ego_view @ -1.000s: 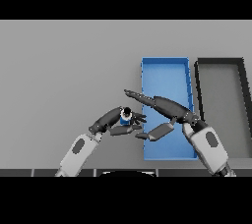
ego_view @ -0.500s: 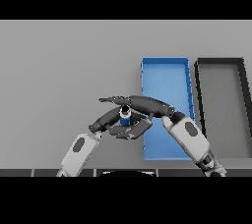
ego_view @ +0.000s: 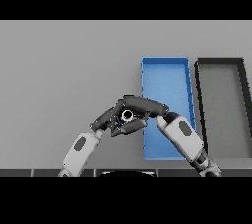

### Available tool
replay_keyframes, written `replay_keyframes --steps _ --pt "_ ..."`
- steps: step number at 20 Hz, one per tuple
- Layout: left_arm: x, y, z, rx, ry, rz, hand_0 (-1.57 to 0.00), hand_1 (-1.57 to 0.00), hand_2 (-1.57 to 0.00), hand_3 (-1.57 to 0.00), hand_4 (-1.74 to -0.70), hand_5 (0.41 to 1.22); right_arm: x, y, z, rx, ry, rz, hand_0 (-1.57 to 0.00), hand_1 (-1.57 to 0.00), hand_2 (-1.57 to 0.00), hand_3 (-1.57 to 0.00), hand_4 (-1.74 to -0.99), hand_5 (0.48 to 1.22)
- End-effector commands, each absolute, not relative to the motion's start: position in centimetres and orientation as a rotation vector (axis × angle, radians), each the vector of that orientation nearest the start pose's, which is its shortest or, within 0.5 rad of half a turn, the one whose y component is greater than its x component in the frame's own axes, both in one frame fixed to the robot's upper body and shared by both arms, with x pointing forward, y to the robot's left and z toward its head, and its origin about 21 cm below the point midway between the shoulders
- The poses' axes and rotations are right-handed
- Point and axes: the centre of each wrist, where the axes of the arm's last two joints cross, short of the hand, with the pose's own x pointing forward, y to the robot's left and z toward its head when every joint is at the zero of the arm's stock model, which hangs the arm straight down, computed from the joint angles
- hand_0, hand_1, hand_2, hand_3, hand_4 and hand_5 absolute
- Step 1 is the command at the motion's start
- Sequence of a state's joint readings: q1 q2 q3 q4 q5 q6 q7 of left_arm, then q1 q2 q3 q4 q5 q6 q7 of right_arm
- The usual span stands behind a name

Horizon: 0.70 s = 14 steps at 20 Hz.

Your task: Pick up the blue pipe and place it into the blue bin.

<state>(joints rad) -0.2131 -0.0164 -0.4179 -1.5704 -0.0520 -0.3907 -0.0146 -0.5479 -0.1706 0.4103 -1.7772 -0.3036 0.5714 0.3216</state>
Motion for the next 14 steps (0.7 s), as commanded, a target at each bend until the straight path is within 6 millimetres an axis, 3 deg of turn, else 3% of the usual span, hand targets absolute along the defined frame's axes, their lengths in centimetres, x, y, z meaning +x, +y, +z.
replay_keyframes --steps 1,4,9,10,11,12,14 --pt "26.4 10.2 4.6 -0.629 -1.666 -0.797 -1.57 -1.57 -1.55 -1.37 -1.72 1.221 28.3 -10.4 17.3 0.730 -1.670 1.248 -1.41 -1.42 -1.42 -1.35 -1.474 0.996" --pt "26.0 10.2 4.3 -0.634 -1.688 -0.791 -1.57 -1.57 -1.55 -1.42 -1.73 1.221 27.8 -10.2 17.4 0.731 -1.667 1.266 -1.49 -1.49 -1.49 -1.46 -1.485 1.106" --pt "26.0 10.3 4.4 -0.617 -1.682 -0.792 -1.57 -1.57 -1.56 -1.43 -1.73 1.221 27.2 -10.1 16.5 0.807 -1.634 1.160 -1.54 -1.55 -1.55 -1.53 -1.494 1.183" --pt "26.2 10.5 4.6 -0.612 -1.698 -0.794 -1.57 -1.57 -1.57 -1.26 -1.73 1.221 27.1 -9.7 16.6 0.810 -1.641 1.146 -1.55 -1.55 -1.55 -1.54 -1.495 1.191" --pt "26.0 10.6 4.5 -0.599 -1.706 -0.799 -1.45 -1.37 -1.34 -1.05 -1.63 1.221 27.1 -9.8 16.7 0.796 -1.655 1.144 -1.55 -1.55 -1.55 -1.55 -1.496 1.197" --pt "26.0 10.7 4.6 -0.581 -1.685 -0.828 -1.18 -1.09 -1.07 -0.84 -1.51 1.221 27.3 -9.5 16.8 0.778 -1.642 1.147 -1.56 -1.56 -1.56 -1.55 -1.496 1.202" --pt "26.0 10.8 4.7 -0.580 -1.670 -0.881 -0.75 -0.70 -0.68 -0.54 -1.32 1.221 27.5 -9.7 16.8 0.774 -1.648 1.142 -1.56 -1.56 -1.56 -1.56 -1.497 1.209"
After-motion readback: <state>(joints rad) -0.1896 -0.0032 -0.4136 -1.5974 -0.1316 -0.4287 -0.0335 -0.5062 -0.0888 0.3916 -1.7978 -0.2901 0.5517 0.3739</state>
